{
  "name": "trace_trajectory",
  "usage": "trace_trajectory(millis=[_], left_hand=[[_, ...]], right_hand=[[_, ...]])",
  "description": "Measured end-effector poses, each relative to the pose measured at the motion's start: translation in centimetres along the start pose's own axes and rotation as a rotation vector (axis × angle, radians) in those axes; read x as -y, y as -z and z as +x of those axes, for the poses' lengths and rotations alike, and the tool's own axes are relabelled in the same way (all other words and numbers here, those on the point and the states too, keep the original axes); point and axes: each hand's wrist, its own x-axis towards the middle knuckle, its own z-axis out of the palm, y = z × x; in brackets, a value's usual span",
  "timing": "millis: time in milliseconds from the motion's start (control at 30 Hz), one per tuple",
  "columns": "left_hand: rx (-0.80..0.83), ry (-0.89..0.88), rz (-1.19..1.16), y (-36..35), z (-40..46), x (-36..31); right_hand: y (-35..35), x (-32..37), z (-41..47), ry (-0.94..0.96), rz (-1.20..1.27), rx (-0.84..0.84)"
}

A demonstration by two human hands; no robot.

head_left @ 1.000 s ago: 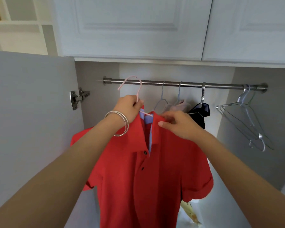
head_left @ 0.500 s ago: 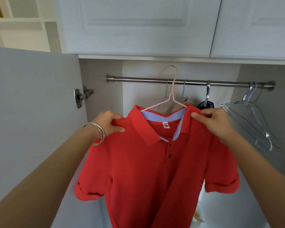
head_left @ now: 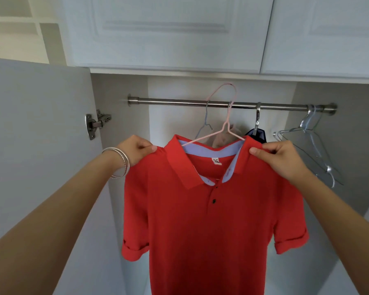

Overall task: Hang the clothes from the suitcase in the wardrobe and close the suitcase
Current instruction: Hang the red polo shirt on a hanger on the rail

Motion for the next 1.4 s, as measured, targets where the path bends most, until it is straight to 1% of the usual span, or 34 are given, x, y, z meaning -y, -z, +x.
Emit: trace_trajectory(millis=[100,200,333,500,567,633,767,1000,1067,1200,1267,1400], left_hand=[[0.001,0.056,0.08,-1.2,0.0,0.5],[-0.007,0.083,0.096,-2.0,-0.5,0.4],[-0.038,0.065,0.073,-2.7,-0.8,0.0],[0.027,0.026,-0.001,-3.7,-1.1,0.4],[0.071,0.014,-0.04,-4.0,-1.4,0.4],[0.085,0.019,-0.076,-4.2,-1.4,0.9],[0.103,0.091,-0.181,-4.1,-1.6,1.7],[0.094,0.14,-0.164,-2.7,-0.4,4.2],[0.083,0.152,-0.156,-2.4,0.4,5.0],[-0.021,0.198,-0.178,-1.8,3.0,6.2],[-0.038,0.202,-0.158,-1.4,4.7,6.2],[-0.062,0.204,-0.229,-1.3,7.3,5.9]], right_hand=[[-0.3,0.2,-0.2,-0.047,0.01,-0.024],[-1.6,0.8,-0.3,-0.131,0.042,-0.033],[-5.0,1.5,-0.1,-0.329,0.114,-0.039],[-10.9,4.5,-0.1,-0.562,0.331,-0.044],[-13.7,5.7,0.0,-0.655,0.46,0.002],[-16.4,6.8,0.1,-0.721,0.582,0.083],[-19.8,8.4,0.5,-0.708,0.669,0.211],[-23.9,9.3,4.1,-0.703,0.687,0.276],[-24.6,9.6,5.5,-0.685,0.697,0.272],[-26.3,9.5,9.1,-0.654,0.678,0.246],[-26.9,9.1,11.3,-0.645,0.657,0.229],[-26.9,8.4,14.6,-0.616,0.659,0.17]])
